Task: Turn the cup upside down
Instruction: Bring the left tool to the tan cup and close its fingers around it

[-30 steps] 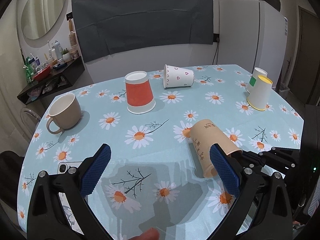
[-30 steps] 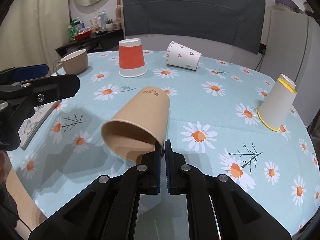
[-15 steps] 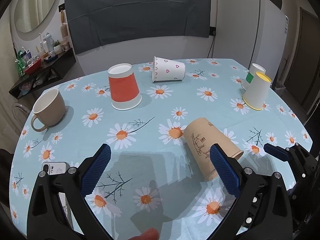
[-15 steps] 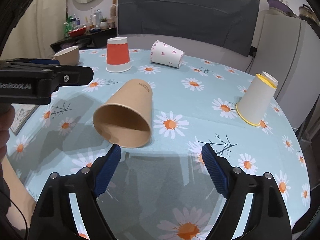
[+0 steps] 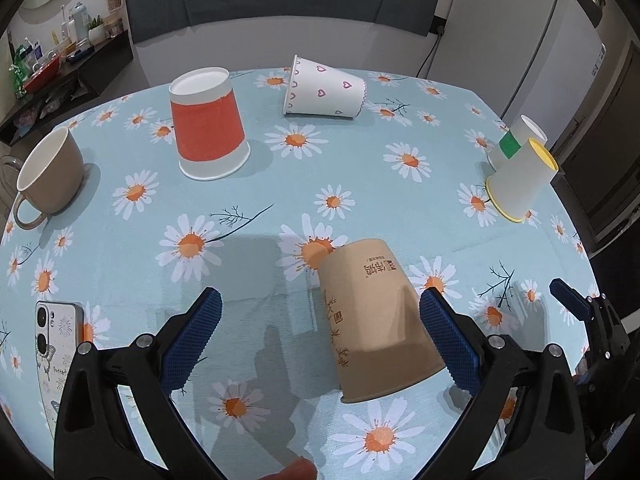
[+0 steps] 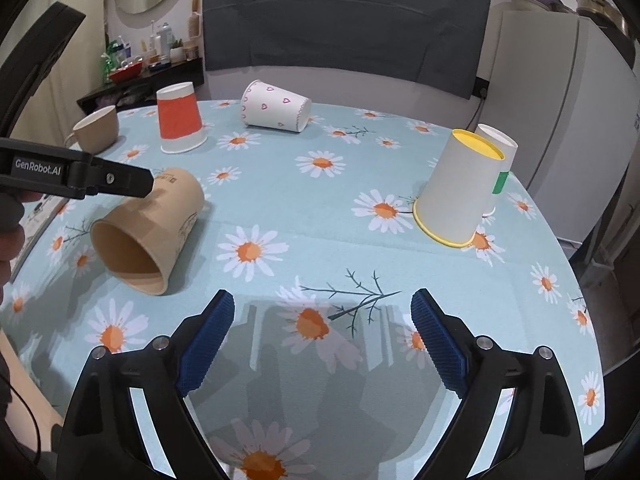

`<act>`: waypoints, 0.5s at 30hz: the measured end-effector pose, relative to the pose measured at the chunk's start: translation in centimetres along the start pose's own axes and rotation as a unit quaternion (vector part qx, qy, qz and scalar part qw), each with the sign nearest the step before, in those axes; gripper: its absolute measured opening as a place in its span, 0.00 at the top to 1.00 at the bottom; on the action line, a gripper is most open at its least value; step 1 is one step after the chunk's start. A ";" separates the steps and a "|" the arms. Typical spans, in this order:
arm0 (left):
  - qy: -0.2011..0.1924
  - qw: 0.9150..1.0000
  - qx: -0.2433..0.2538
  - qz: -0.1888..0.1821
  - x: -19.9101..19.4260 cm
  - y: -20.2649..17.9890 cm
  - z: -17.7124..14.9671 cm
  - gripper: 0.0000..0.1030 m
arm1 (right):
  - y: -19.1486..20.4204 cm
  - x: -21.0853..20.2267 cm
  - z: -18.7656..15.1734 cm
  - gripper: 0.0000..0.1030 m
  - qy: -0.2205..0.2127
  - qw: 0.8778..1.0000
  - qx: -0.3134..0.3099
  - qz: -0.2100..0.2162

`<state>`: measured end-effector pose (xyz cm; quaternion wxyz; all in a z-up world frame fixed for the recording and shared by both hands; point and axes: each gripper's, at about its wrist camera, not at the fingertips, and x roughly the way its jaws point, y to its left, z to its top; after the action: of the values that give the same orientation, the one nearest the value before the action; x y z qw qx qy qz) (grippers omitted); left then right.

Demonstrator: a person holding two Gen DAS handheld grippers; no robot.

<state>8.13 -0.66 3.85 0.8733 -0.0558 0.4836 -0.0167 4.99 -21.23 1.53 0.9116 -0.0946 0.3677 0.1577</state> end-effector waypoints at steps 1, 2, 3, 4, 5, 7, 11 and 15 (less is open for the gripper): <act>0.010 1.000 -0.002 -0.001 0.3 0.0 0.2 0.06 | -0.2 0.2 0.2 0.17 0.000 1.000 0.003 0.003; 0.022 1.000 -0.006 -0.008 0.7 0.0 0.3 0.06 | -0.4 0.4 0.4 0.17 0.001 1.000 0.006 0.006; 0.032 0.999 -0.010 -0.016 1.0 0.1 0.5 0.06 | -0.6 0.7 0.6 0.17 0.002 1.000 0.008 0.010; 0.040 0.999 -0.015 -0.021 1.3 0.1 0.7 0.06 | -0.6 1.0 0.8 0.17 0.003 1.000 0.009 0.013; 0.045 0.998 -0.020 -0.023 1.5 0.2 0.9 0.06 | -0.7 1.2 1.0 0.17 0.003 1.000 0.010 0.017; 0.046 0.998 -0.027 -0.026 1.9 0.3 1.4 0.06 | -0.8 1.7 1.3 0.16 0.006 1.000 0.009 0.020; 0.068 0.996 -0.041 -0.038 3.0 0.5 2.1 0.17 | -0.9 2.8 1.9 0.16 0.011 1.000 0.005 0.015; 0.109 0.991 -0.049 -0.054 4.7 1.0 2.0 0.42 | -1.4 3.7 2.6 0.16 0.016 1.000 0.014 0.019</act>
<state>12.31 0.12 0.89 0.8097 -0.1226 0.5721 -0.0464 9.69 -20.95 0.85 0.9036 -0.0768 0.3864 0.1684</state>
